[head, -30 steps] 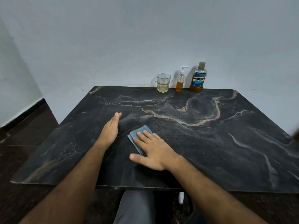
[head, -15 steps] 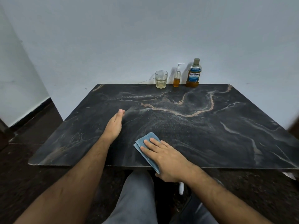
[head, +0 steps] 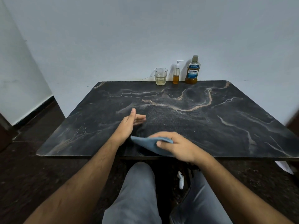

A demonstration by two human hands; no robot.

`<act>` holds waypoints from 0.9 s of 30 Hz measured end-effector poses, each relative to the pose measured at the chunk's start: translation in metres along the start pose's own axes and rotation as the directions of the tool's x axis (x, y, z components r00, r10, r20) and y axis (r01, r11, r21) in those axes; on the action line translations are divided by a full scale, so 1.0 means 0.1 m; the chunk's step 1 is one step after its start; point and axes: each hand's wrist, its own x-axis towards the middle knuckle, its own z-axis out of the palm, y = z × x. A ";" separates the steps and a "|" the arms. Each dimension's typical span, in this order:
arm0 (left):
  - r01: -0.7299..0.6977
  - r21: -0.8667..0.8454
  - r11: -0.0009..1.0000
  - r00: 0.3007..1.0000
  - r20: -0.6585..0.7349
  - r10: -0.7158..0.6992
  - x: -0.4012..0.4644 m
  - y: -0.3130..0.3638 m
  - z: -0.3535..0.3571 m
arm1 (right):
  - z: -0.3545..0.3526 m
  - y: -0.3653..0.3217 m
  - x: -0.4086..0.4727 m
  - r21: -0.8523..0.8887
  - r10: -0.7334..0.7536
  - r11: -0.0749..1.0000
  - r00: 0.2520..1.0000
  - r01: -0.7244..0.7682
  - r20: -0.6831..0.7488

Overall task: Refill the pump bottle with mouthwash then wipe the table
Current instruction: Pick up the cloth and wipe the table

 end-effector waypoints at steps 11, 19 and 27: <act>0.129 -0.099 0.987 0.985 0.129 -0.116 0.09 0.41 0.09 | -0.39 0.08 0.50 0.501 0.342 0.865 0.754 -0.020 -0.560; 0.147 -0.171 0.974 0.985 -0.069 -0.160 0.69 0.39 -0.18 | -0.78 0.22 1.19 0.679 0.522 0.719 0.761 -0.149 -0.385; 0.196 -0.127 0.972 0.959 -0.182 -0.218 1.37 0.21 -0.39 | -0.88 0.42 1.88 0.443 0.577 0.811 0.647 -0.382 -0.499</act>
